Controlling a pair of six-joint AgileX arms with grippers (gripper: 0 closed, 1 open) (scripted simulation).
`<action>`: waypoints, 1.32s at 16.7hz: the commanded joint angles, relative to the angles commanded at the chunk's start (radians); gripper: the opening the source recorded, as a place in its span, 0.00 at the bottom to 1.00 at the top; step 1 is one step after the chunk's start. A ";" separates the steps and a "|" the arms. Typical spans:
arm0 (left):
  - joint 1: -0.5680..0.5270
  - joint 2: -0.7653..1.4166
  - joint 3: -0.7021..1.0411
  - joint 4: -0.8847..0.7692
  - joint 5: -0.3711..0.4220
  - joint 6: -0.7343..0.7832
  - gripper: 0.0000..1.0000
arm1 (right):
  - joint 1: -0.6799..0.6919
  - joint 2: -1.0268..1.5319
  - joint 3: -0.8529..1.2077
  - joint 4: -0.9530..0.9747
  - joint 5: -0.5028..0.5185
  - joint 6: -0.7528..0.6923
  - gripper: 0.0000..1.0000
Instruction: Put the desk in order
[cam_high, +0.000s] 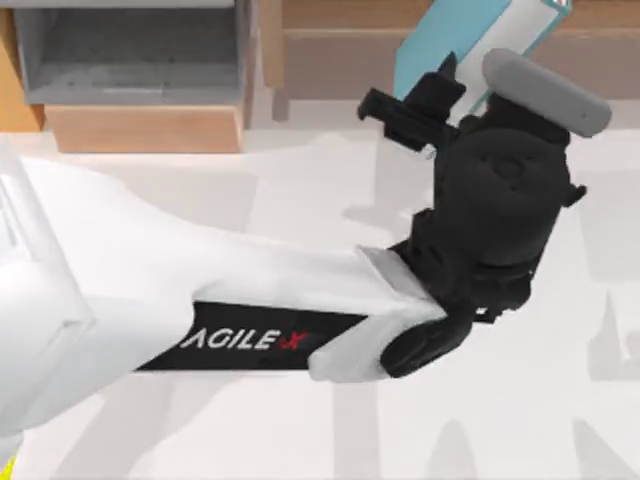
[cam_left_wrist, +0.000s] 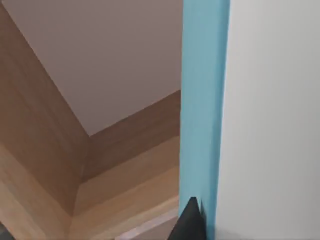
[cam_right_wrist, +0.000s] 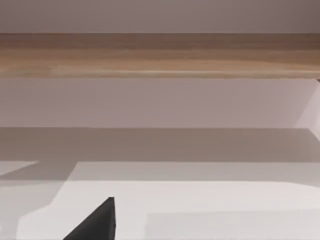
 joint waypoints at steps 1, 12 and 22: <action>0.002 -0.042 -0.083 0.021 0.005 0.060 0.00 | 0.000 0.000 0.000 0.000 0.000 0.000 1.00; 0.440 -0.308 -0.635 0.090 0.313 0.743 0.00 | 0.000 0.000 0.000 0.000 0.000 0.000 1.00; 0.833 -0.215 -0.495 0.017 0.728 1.052 0.00 | 0.000 0.000 0.000 0.000 0.000 0.000 1.00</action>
